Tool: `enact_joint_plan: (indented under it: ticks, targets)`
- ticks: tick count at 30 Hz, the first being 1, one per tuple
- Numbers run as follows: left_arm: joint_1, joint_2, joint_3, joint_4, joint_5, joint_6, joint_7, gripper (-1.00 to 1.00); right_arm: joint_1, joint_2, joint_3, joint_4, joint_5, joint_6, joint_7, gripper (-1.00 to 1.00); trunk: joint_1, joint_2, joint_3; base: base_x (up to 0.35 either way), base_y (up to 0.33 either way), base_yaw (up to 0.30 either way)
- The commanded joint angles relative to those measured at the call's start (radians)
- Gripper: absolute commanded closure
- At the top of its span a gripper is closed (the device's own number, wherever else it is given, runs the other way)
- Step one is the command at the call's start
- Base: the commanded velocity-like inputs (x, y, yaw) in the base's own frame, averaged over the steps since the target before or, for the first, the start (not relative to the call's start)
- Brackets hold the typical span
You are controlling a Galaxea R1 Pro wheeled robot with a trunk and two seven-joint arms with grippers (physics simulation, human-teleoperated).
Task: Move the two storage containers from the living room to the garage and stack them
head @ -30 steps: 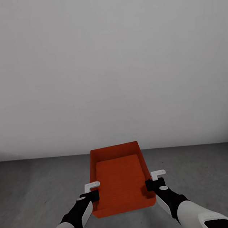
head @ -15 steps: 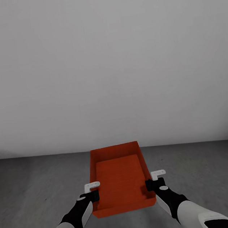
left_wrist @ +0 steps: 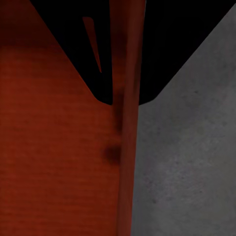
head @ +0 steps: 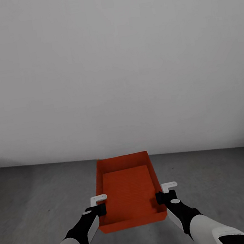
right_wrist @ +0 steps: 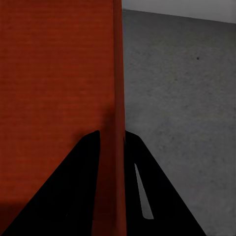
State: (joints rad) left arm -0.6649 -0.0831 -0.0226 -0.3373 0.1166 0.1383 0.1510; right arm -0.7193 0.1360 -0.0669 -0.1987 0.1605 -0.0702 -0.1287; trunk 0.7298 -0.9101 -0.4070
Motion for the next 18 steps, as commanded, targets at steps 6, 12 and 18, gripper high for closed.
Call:
enact_joint_plan:
  ticks: [6, 12, 18]
  targets:
    - [-0.001, 0.012, 0.026, -0.023, -0.011, -0.028, 0.025, 1.0, 0.0, 0.001, -0.002, 0.004, -0.001, -0.003, 0.006, 1.0, 0.0, -0.001, -0.011, 0.0, 0.0, 0.0]
    - [-0.001, 0.012, 0.026, -0.024, -0.011, -0.028, 0.025, 1.0, 0.0, 0.001, -0.002, 0.004, -0.001, -0.003, 0.005, 1.0, 0.0, -0.001, -0.02, 0.0, 0.0, 0.0]
    - [-0.001, 0.012, 0.026, -0.024, -0.011, -0.028, 0.025, 1.0, 0.0, 0.001, -0.002, 0.004, -0.001, -0.003, 0.005, 1.0, 0.0, -0.001, -0.03, 0.0, 0.0, 0.0]
